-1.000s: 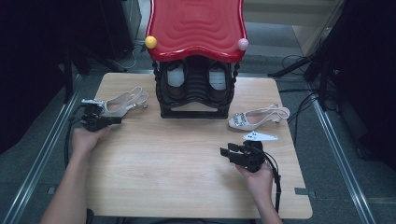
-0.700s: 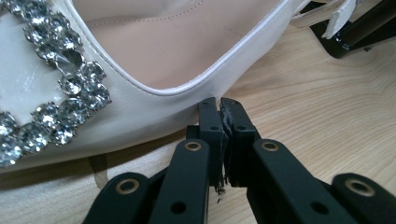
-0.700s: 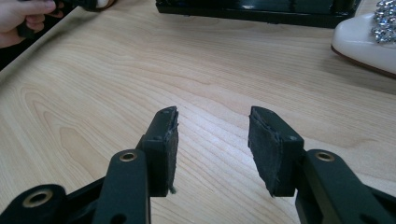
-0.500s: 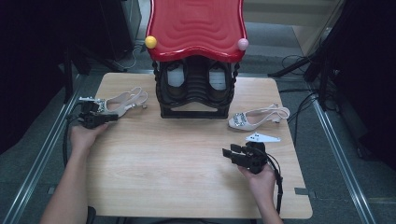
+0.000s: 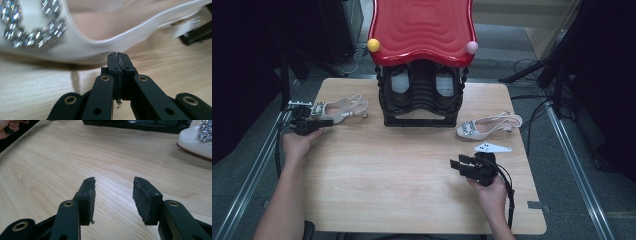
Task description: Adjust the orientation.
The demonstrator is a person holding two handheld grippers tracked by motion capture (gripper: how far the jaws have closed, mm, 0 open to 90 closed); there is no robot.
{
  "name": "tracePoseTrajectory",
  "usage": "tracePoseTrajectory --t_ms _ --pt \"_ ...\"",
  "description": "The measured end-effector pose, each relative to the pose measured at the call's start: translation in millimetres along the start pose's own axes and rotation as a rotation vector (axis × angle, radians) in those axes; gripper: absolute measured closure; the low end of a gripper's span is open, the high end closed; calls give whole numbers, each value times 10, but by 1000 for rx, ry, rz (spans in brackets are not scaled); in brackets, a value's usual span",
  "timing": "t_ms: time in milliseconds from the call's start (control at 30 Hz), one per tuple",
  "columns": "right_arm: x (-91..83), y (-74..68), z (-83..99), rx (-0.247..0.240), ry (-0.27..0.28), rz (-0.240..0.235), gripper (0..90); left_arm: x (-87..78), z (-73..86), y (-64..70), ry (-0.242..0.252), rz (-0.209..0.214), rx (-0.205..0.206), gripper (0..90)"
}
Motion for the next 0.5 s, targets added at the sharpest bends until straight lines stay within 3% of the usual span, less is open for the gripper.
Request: tracePoseTrajectory --t_ms 167,333,500 --pt "5 -9 -1 -12 -2 3 532 6 -154 254 -10 -29 57 900" --pt "7 -22 4 -19 -8 6 532 -1 -345 481 10 4 76 900" --pt "20 -30 -12 -28 -5 0 532 49 -565 622 -11 4 96 900"
Point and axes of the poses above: each handheld gripper's, and its own axes: x roughly forward along the jaws, z roughly out of its underside, y roughly to its right, the point moved 7 cm from there along x, roughly forward along the jaws, and after that the axes turned 15 degrees about z, right-handed, at the moved point
